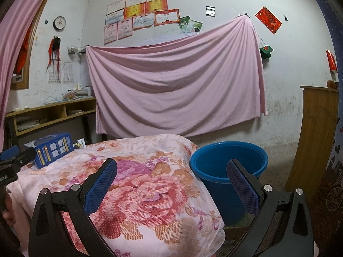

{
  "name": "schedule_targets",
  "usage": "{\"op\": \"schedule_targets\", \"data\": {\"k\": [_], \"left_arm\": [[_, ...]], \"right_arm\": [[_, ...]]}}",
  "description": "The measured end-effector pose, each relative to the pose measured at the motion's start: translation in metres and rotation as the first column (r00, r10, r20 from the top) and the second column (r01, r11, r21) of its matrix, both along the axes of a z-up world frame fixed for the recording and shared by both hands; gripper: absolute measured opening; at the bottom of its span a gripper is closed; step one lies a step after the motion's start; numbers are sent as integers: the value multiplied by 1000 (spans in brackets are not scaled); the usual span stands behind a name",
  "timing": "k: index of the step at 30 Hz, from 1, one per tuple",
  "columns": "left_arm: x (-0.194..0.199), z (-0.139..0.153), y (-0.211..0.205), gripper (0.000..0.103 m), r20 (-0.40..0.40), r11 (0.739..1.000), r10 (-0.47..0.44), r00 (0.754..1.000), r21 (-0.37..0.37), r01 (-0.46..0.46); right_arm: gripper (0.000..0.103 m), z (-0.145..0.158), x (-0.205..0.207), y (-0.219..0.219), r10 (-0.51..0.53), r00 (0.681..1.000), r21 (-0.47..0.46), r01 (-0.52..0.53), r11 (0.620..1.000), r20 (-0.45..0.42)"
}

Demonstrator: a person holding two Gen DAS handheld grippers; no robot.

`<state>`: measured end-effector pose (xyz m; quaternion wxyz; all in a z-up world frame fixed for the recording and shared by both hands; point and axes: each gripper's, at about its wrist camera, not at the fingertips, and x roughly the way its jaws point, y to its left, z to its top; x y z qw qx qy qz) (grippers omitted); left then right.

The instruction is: Collect trash

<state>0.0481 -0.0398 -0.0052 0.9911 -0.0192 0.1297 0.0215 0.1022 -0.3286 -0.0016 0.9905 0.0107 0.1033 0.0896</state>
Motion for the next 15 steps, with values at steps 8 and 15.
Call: {"op": "schedule_targets", "data": {"k": [8,15], "left_arm": [[0,0,1,101,17,1000,0,1000,16,-1],[2,0,1,101,19,1000,2,1000,16,-3]], "right_arm": [[103,-2,0,5,1,1000,-4,-1,1000,-9],[103,-1,0,7,2,1000,-6,-2,1000,-13]]}}
